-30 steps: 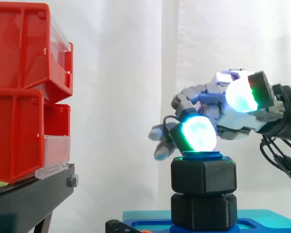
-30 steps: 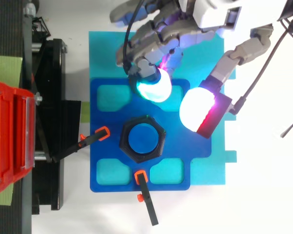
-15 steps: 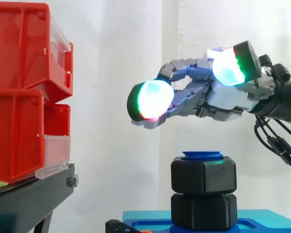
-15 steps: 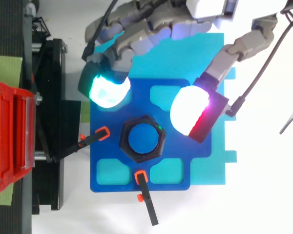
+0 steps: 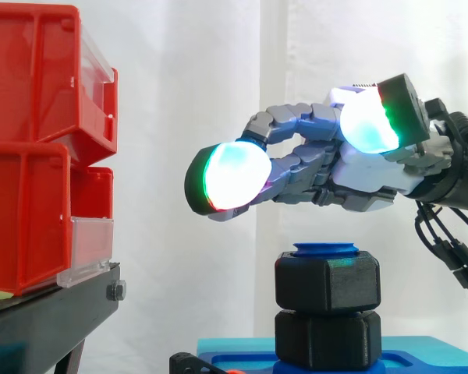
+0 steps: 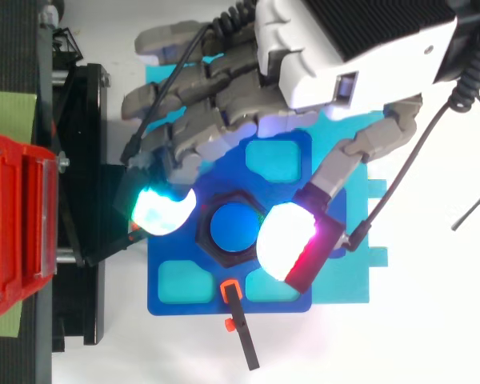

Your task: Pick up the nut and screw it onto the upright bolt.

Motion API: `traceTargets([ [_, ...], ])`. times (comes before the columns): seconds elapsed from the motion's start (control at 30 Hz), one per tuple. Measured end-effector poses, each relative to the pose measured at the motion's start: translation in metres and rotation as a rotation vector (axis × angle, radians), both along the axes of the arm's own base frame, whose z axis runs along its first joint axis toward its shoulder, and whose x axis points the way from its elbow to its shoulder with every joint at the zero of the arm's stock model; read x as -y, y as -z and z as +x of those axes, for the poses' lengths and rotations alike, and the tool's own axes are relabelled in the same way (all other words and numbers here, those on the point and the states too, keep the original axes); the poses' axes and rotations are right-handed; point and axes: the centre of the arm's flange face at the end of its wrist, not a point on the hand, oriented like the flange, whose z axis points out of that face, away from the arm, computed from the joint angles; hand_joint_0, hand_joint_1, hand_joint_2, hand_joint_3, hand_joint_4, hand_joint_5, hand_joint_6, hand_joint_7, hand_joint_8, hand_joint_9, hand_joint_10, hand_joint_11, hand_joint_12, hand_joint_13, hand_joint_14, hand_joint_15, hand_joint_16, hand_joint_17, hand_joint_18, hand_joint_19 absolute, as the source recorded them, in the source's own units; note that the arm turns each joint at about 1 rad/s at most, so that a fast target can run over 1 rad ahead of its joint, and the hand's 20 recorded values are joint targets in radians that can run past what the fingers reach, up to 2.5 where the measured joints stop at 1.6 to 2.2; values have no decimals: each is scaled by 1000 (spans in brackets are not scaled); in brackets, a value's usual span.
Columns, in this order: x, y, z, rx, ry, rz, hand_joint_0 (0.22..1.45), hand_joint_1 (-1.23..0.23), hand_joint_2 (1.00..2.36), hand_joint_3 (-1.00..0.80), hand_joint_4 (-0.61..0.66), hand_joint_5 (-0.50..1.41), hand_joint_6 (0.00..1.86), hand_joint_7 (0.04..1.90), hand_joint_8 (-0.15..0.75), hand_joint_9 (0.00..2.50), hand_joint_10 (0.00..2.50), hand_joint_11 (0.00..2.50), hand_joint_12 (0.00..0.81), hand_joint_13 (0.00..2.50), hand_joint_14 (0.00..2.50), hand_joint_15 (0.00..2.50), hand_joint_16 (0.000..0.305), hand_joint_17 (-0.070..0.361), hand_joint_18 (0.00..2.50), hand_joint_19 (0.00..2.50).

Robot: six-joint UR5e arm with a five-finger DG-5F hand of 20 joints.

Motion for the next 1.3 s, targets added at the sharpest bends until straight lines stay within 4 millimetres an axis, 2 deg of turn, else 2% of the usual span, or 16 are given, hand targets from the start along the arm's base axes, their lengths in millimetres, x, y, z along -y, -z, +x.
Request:
traceTargets([
  [0.47,-14,4,2,1,-12,-11,480,-383,1000,-500,68,-200,501,625,210,473,0,0,309,225,0,0,33,75,0,0],
  [0.77,-15,25,-2,32,-6,4,482,-383,1000,-500,78,-197,501,644,214,486,0,0,309,242,0,0,33,74,0,0],
  [1.17,-16,31,0,67,-10,15,484,-387,1000,-500,90,-193,501,652,216,494,0,0,307,253,0,0,33,74,0,0],
  [1.3,-16,44,3,57,-12,25,485,-387,1000,-500,92,-193,501,658,216,495,0,0,307,258,0,0,33,74,0,0],
])
